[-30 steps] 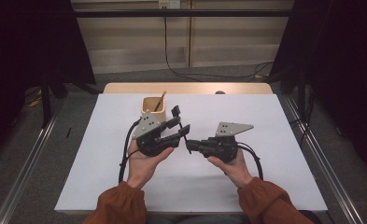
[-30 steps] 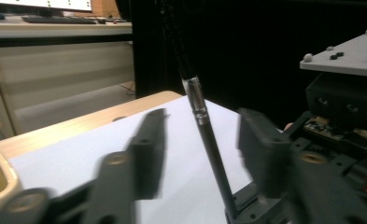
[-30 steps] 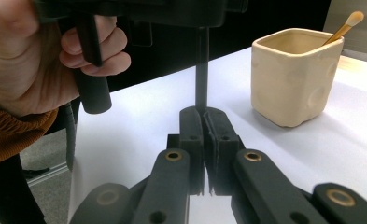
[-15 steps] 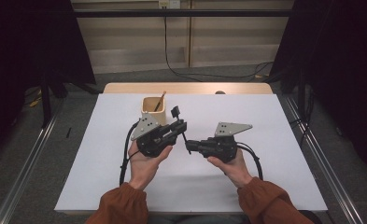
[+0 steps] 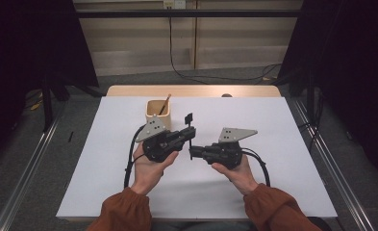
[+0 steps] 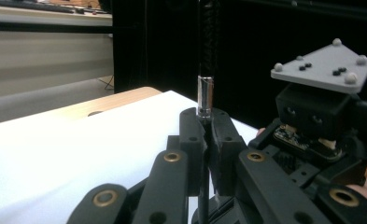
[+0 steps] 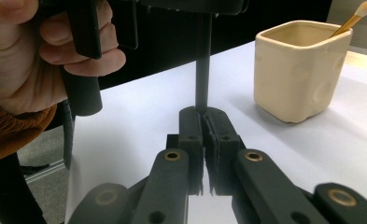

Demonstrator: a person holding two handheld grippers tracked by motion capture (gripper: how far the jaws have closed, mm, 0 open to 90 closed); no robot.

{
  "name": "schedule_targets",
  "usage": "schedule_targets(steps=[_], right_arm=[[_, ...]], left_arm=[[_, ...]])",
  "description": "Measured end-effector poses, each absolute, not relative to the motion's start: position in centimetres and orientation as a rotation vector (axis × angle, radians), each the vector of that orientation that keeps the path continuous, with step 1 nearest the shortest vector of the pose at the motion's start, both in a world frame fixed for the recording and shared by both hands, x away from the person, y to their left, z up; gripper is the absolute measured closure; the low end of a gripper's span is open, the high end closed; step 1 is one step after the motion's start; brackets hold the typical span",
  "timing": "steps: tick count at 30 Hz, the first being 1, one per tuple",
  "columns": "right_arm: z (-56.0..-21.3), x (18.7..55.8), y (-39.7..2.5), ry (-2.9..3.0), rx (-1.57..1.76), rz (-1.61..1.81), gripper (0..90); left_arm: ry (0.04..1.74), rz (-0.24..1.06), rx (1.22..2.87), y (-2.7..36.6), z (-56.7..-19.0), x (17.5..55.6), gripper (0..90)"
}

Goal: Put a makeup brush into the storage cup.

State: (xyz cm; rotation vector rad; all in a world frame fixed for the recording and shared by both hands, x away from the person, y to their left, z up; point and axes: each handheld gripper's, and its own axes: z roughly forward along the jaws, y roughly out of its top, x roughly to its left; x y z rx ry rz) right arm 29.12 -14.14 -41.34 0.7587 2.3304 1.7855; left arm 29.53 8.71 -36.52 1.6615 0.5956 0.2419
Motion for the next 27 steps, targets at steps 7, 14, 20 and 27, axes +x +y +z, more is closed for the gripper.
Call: schedule_targets(steps=[7,14,20,27], right_arm=[[-41.3,29.08,-14.19,2.328,0.756,1.795,86.0],[-41.24,29.1,-14.25,2.333,0.752,1.804,82.1],[-41.2,29.09,-14.25,2.333,0.761,1.808,71.9],[-41.17,29.14,-14.29,2.327,0.79,1.808,56.1]], left_arm=[[0.587,0.238,1.662,8.74,-36.43,29.53,85.8],[0.579,0.224,1.67,8.39,-36.56,29.46,85.7],[0.573,0.22,1.677,8.24,-36.61,29.41,85.7],[0.58,0.221,1.673,8.38,-36.59,29.47,85.8]])
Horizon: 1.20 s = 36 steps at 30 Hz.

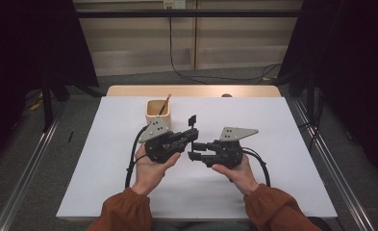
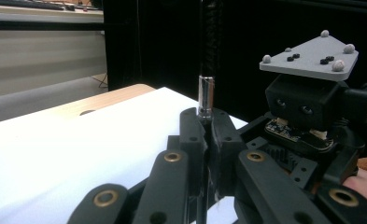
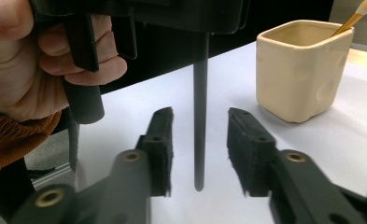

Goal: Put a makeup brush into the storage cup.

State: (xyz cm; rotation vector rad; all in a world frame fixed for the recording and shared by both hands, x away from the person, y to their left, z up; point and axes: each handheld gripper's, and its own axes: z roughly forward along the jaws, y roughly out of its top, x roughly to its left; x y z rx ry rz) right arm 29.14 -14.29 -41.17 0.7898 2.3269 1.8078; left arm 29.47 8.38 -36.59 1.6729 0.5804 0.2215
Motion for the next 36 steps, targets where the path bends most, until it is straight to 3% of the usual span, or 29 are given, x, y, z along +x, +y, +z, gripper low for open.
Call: schedule_targets(steps=[8,20,36], right_arm=[[-41.1,29.1,-14.2,2.305,0.807,1.787,27.9],[-41.0,29.1,-14.4,2.268,0.848,1.769,2.3],[-40.3,29.0,-15.7,2.206,0.866,1.749,1.2]], left_arm=[[0.579,0.218,1.681,8.3,-36.6,29.5,85.7],[0.591,0.224,1.672,8.7,-36.5,29.6,85.7],[0.614,0.253,1.657,9.8,-35.9,29.7,85.7]])
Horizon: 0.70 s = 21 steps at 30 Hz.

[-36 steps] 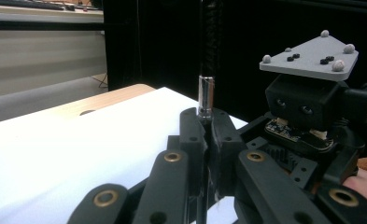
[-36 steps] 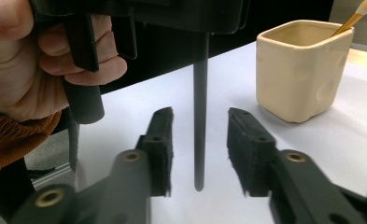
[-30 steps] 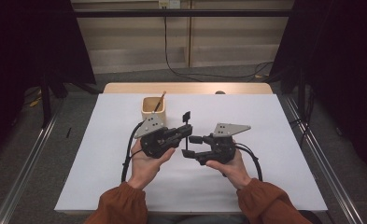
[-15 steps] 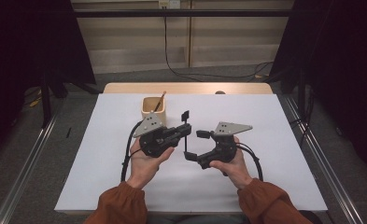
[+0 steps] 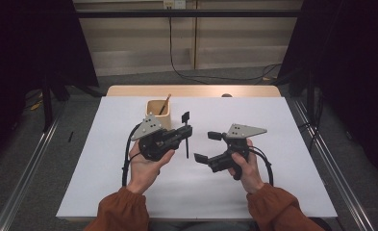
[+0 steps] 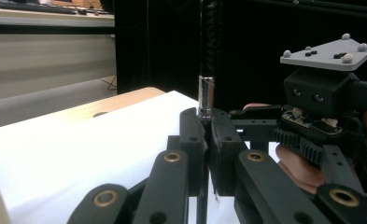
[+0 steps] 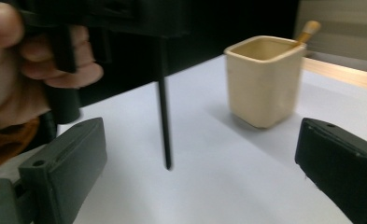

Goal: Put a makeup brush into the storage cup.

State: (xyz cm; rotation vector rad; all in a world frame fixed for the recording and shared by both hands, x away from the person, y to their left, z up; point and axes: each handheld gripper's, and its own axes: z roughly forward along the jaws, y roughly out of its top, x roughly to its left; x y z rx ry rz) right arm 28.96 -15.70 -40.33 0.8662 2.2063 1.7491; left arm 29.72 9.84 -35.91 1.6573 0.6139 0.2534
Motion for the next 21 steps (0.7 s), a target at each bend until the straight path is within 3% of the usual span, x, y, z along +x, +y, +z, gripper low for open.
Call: schedule_targets(steps=[21], right_arm=[[-40.5,26.9,-21.0,1.991,0.938,1.605,1.3]], left_arm=[[0.672,0.306,1.632,12.5,-35.6,30.4,85.7]])
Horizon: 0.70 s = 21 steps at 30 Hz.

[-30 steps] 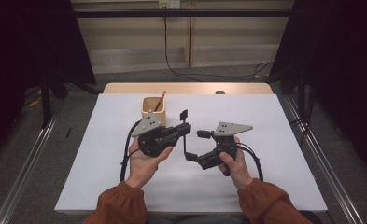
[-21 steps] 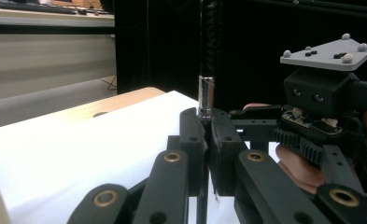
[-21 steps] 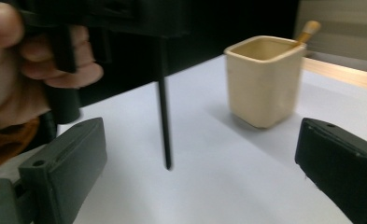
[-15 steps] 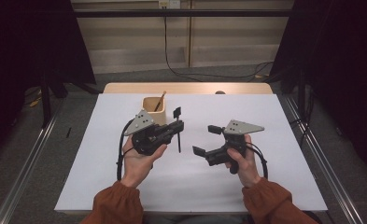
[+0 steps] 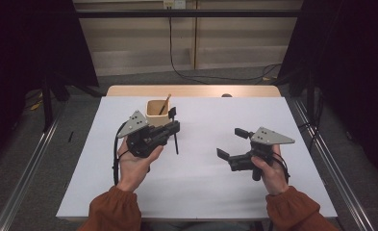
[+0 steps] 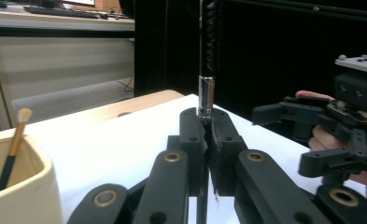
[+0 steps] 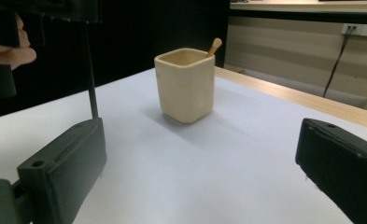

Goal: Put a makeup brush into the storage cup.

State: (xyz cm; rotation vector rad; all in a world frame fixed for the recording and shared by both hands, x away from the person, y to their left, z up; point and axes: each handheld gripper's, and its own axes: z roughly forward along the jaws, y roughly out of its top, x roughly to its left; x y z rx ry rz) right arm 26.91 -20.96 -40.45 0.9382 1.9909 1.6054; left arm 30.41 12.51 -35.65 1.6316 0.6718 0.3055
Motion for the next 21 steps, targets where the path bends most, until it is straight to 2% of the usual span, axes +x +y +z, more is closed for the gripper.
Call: schedule_targets(steps=[21], right_arm=[[-42.5,23.1,-26.2,1.883,1.13,1.521,2.1]], left_arm=[[0.702,0.353,1.603,14.8,-35.1,31.2,85.7]])
